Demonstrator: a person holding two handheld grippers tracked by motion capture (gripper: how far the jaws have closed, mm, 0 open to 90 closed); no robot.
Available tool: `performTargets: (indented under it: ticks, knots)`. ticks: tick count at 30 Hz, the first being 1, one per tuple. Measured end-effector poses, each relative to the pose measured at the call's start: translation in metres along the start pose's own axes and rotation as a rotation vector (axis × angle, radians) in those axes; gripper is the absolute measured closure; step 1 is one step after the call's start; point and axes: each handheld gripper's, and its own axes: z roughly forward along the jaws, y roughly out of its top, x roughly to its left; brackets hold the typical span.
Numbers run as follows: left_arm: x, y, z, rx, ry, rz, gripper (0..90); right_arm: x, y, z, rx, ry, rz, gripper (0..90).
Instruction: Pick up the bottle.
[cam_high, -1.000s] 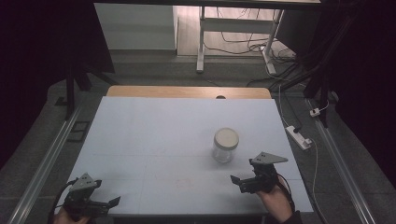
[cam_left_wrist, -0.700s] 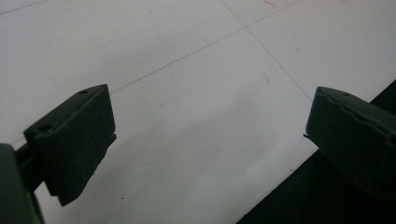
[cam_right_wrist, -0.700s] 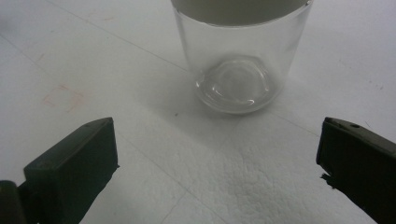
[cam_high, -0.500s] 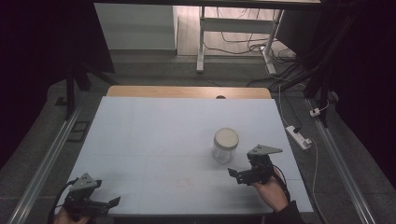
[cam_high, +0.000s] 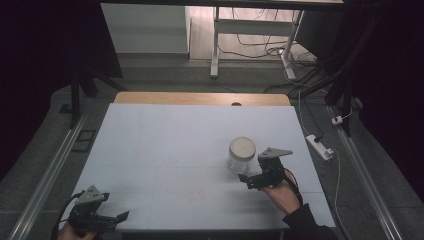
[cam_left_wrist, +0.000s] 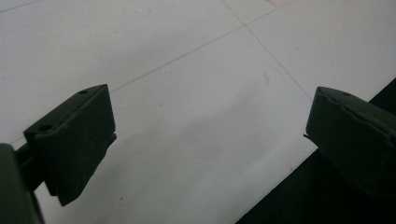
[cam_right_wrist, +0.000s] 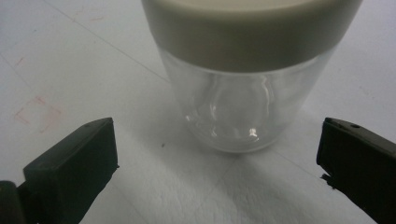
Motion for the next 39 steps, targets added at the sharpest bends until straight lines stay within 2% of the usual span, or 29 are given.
performTargets:
  ticks: [17,23,34,39]
  knots:
    - [0.000,0.000,0.000,0.001,-0.004,0.000,2.4,-0.008,0.016,0.023,-0.040,-0.004,-0.008,0.0]
    - [0.000,0.000,0.000,0.002,-0.005,0.001,2.4,-0.008,0.020,0.032,-0.039,-0.008,-0.021,0.0]
    - [0.000,0.000,0.001,0.006,-0.002,0.002,2.4,-0.011,0.024,0.040,-0.043,-0.009,-0.054,0.4]
    - [0.000,0.000,0.001,0.008,-0.002,0.003,2.4,-0.014,0.024,0.040,-0.049,-0.001,-0.058,4.2]
